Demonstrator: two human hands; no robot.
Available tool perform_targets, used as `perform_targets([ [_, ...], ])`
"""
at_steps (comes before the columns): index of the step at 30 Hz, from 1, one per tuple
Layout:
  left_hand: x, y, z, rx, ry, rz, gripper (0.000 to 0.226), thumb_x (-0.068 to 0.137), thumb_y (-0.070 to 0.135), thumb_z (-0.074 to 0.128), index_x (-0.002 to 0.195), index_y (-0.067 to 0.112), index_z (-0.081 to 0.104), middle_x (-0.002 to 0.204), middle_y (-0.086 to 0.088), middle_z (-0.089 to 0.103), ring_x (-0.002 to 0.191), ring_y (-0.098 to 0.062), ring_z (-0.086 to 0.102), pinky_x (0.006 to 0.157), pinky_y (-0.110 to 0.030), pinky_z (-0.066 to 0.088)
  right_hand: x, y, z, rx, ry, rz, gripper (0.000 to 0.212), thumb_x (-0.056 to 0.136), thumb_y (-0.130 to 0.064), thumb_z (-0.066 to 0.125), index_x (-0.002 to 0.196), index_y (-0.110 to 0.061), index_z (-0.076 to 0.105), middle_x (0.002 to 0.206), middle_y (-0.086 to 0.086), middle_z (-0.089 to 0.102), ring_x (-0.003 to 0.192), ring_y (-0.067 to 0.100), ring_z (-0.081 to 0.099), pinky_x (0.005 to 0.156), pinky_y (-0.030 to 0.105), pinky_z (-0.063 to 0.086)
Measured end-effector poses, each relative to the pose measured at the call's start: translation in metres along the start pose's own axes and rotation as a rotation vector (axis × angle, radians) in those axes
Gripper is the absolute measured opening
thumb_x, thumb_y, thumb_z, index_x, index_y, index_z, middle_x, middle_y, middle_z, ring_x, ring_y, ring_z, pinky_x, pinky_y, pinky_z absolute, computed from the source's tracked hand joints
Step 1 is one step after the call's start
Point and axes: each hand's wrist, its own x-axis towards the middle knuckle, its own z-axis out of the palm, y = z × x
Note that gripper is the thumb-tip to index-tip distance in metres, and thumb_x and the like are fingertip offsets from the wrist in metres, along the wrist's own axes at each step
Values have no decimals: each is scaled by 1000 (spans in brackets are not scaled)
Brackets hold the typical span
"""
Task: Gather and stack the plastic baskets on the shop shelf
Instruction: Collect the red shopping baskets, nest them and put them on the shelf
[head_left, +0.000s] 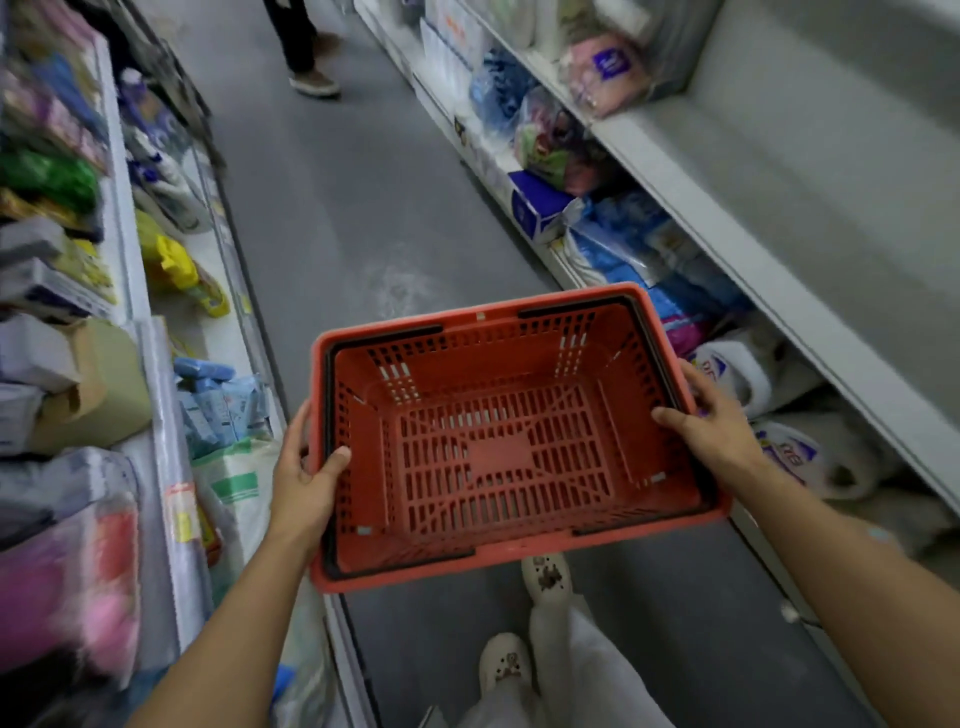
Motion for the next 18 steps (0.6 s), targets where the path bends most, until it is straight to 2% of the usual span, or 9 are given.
perform_targets([
  [2,-15,21,4,11,-49,24,65,92,1,56,145,33,36,131,0,55,98,-4,64,71,-23,59,-32,-2,-24,33,70,23,63,82,2,65,131,-36,50,108,1,63,81,8,62,59,16,49],
  [4,-31,42,12,47,-99,59,65,93,3,56,144,36,36,128,3,54,89,4,63,70,-21,59,-62,-1,-49,73,122,33,63,82,1,65,129,-38,51,103,-1,66,75,2,65,59,16,52],
  [6,-46,62,22,77,-169,90,65,93,5,57,144,38,36,125,3,55,83,9,66,67,-19,58,-93,1,-76,86,180,43,64,81,-1,66,132,-37,51,108,2,67,81,8,67,65,22,55],
  [8,-60,80,36,93,-252,107,64,93,5,57,142,40,36,120,-1,59,78,6,69,59,-16,56,-125,4,-104,113,239,40,66,80,2,65,133,-35,51,104,0,68,77,6,67,61,17,55],
  [11,-86,104,64,126,-375,150,65,92,5,57,141,44,37,123,-8,61,85,-10,70,59,-23,59,-176,9,-144,145,333,41,65,81,4,64,133,-33,51,97,-11,65,79,3,67,53,11,50],
  [13,-107,119,83,151,-444,191,67,92,5,58,143,42,35,120,-6,60,85,-8,67,60,-24,58,-207,16,-170,155,395,48,63,81,3,64,134,-30,50,97,-10,63,84,5,64,52,10,49],
  [18,-180,146,139,180,-607,285,68,91,6,59,143,42,35,115,-3,58,88,-9,63,79,-37,54,-290,50,-240,216,542,91,63,83,-3,65,134,-34,48,106,0,66,84,10,66,56,19,53],
])
